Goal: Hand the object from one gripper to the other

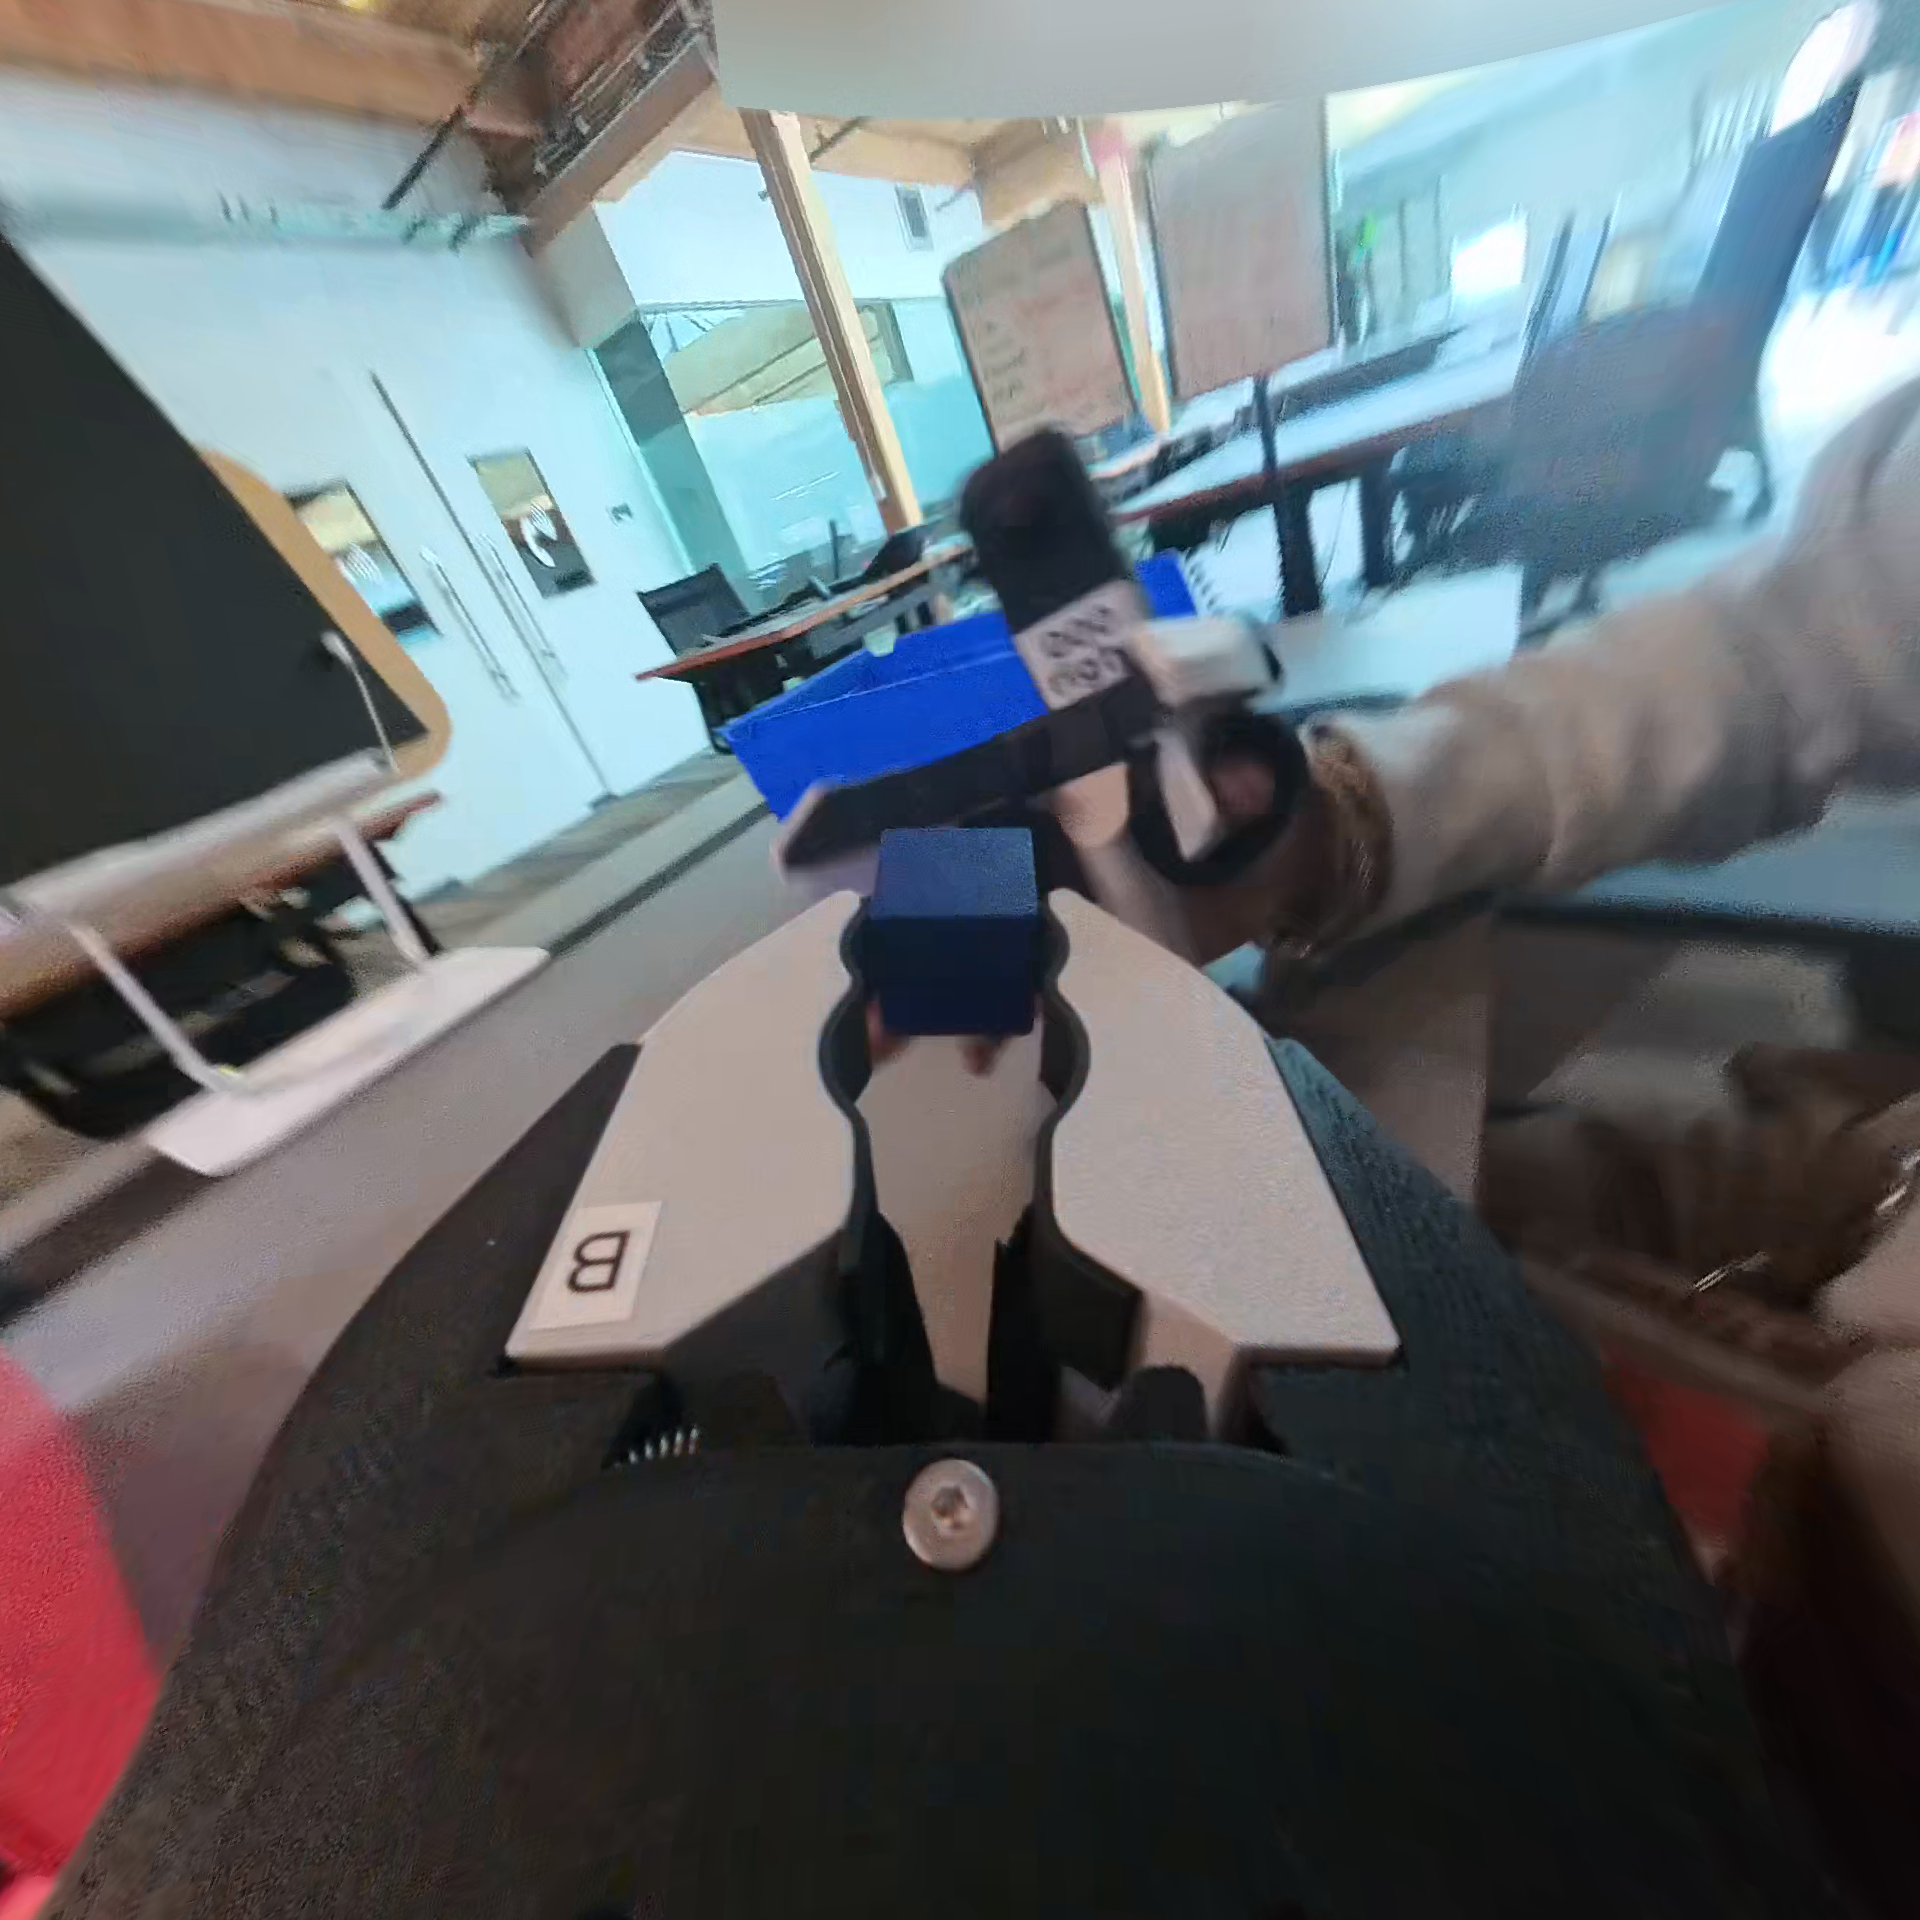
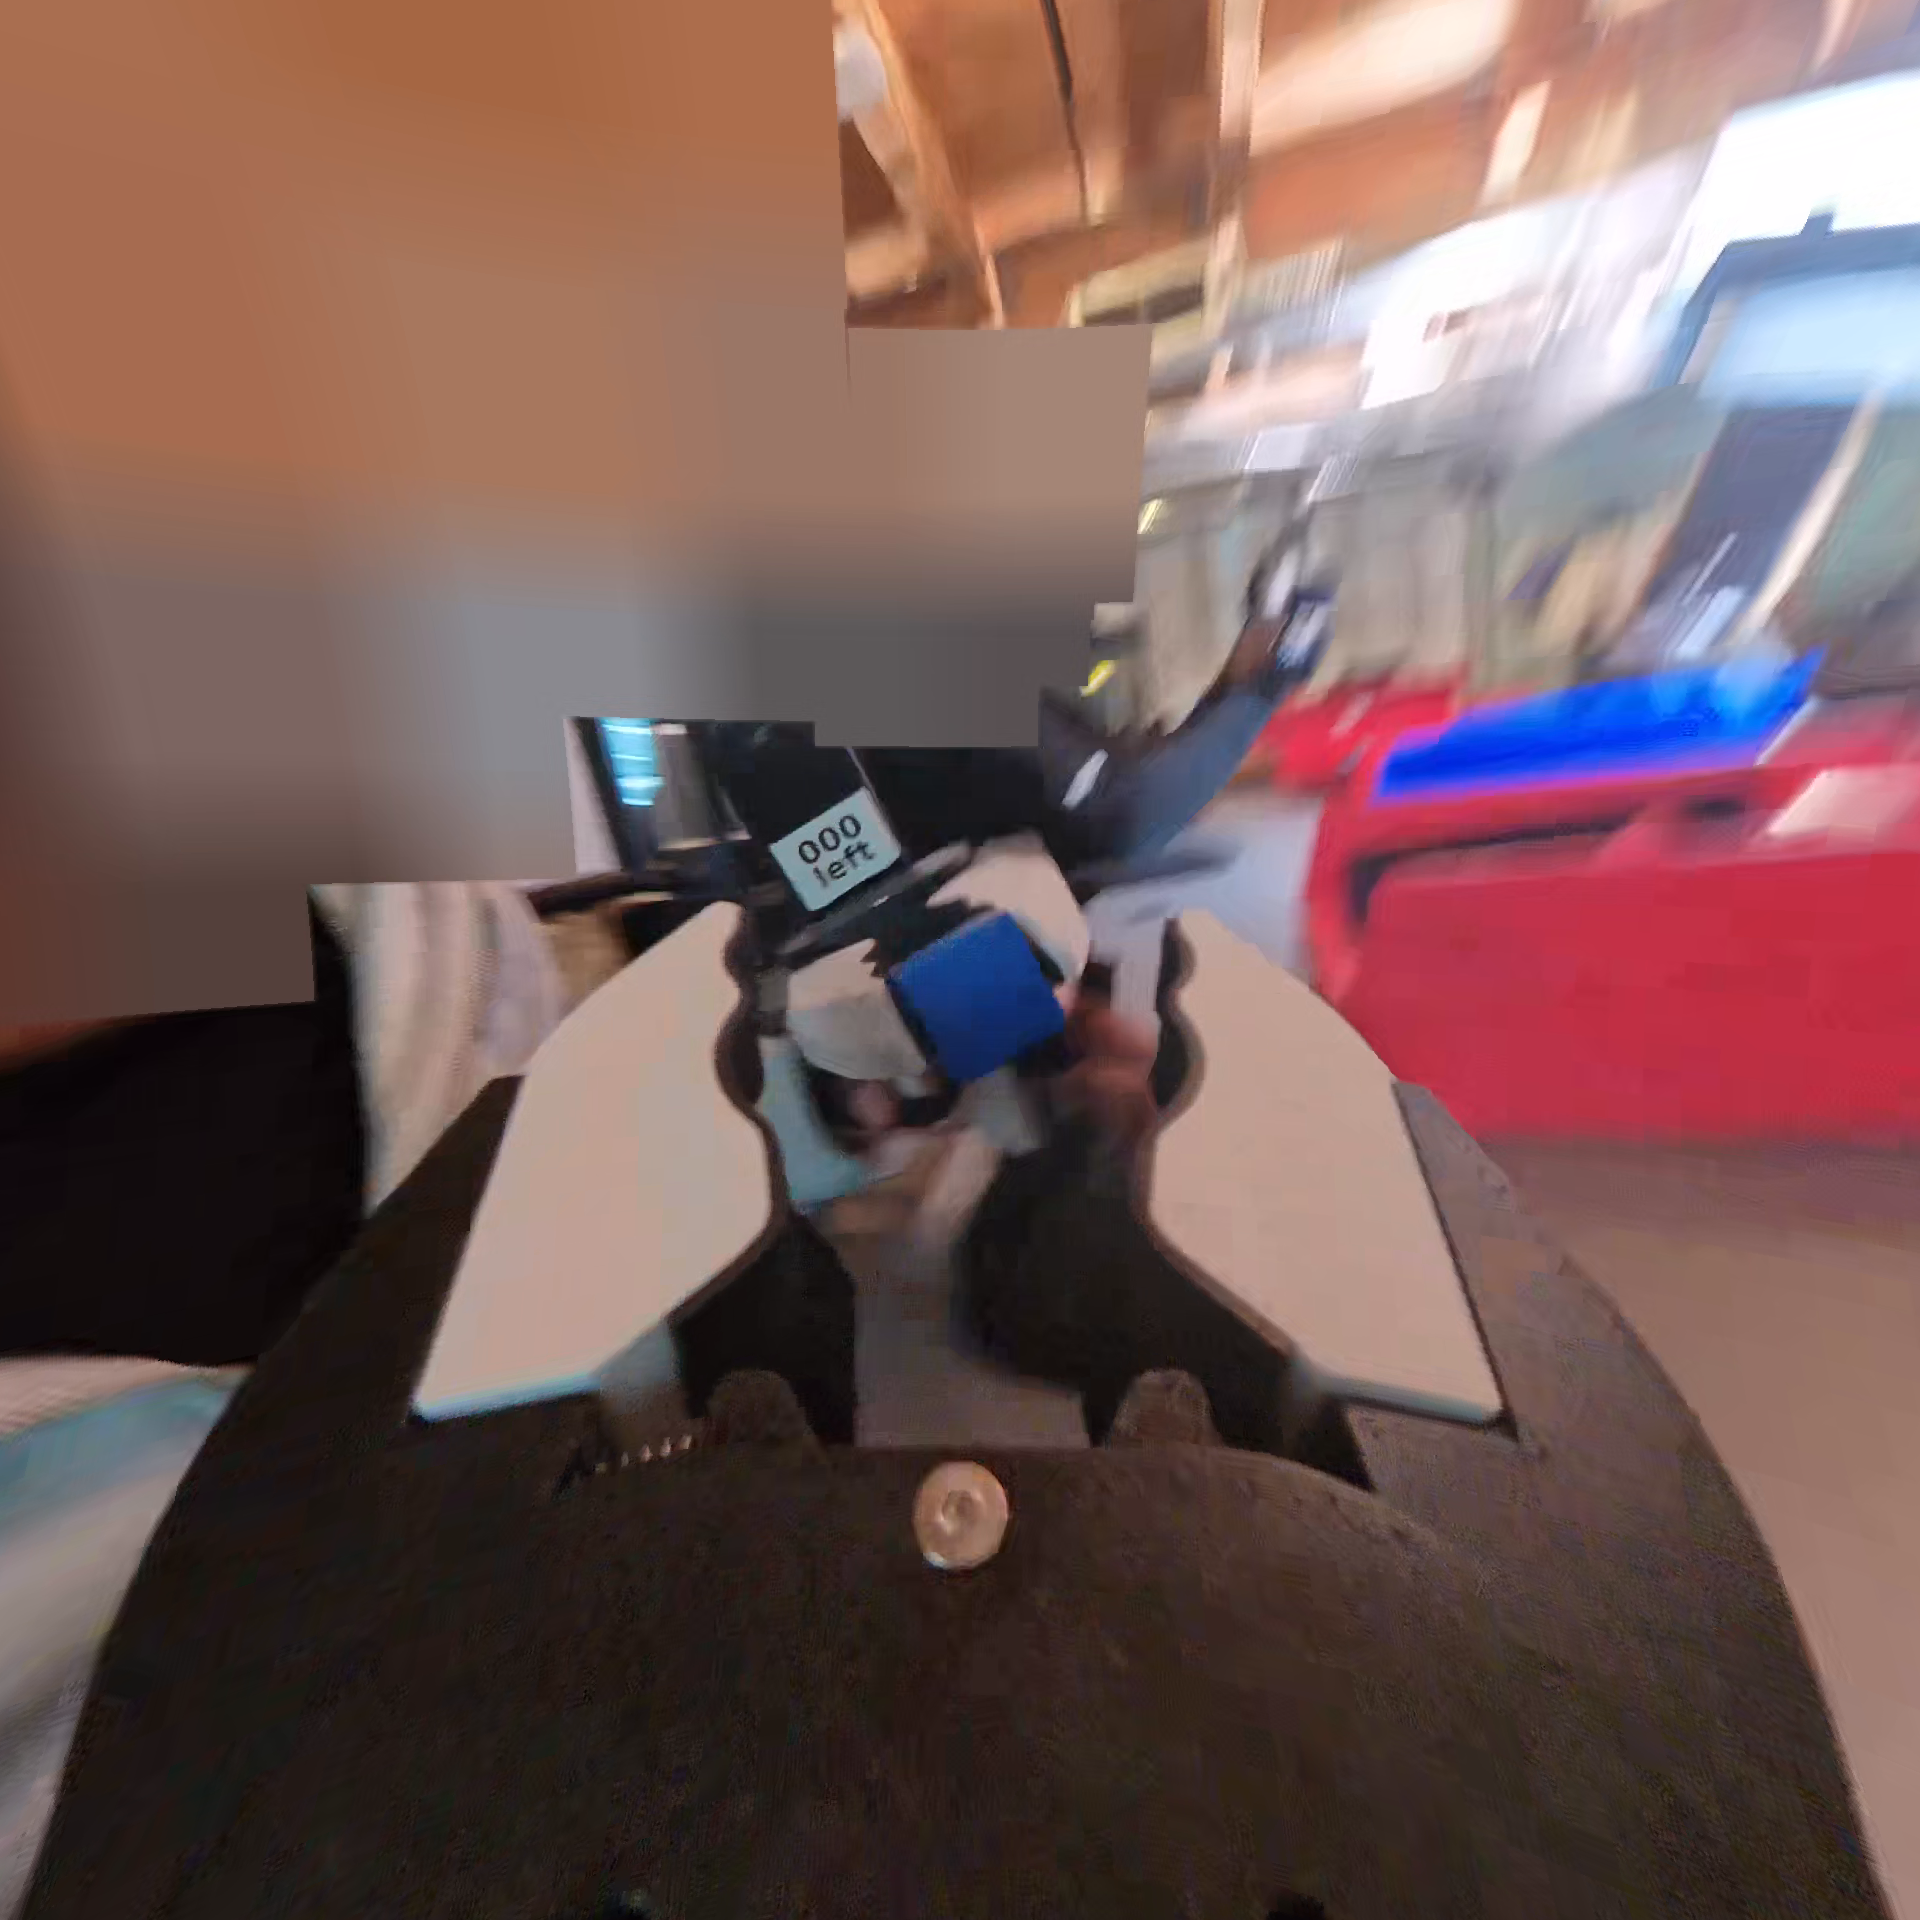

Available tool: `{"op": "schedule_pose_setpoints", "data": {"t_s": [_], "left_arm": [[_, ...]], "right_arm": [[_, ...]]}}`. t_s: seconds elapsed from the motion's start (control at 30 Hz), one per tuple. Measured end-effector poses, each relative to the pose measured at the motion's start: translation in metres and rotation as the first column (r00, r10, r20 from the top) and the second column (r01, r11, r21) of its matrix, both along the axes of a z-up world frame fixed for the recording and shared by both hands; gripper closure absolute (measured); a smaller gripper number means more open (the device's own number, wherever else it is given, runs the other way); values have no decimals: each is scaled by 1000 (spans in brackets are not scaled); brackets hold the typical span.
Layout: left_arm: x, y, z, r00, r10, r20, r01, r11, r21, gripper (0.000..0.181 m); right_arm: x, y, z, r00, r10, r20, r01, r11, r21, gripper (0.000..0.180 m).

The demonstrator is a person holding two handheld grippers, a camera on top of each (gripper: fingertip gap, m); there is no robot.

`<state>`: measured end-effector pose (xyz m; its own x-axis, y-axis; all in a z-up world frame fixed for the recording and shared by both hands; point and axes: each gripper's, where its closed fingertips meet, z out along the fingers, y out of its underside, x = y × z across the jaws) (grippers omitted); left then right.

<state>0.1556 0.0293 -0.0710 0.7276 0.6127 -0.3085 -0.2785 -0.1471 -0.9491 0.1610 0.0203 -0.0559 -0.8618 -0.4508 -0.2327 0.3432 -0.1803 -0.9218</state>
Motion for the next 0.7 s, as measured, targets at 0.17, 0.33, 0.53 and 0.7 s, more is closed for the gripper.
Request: {"op": "schedule_pose_setpoints", "data": {"t_s": [0.17, 0.33, 0.53, 0.7], "left_arm": [[16, 1, 9, 934, -220, 282, 148, 956, 253, 153], [33, 15, 1, 782, -413, 467, 260, 897, 358, 153], [36, 23, -14, 759, -395, 518, 285, 917, 281, 152], [32, 21, -5, 818, -385, 427, 287, 917, 277, 147]], "right_arm": [[17, 8, 2, 618, -434, -655, 234, 897, -374, 105], [27, -1, -18, 230, -498, -836, 221, 863, -454, 116], [34, -5, -27, 101, -480, -871, 192, 869, -456, 142], [27, -6, -26, 126, -471, -873, 243, 868, -433, 151]]}}
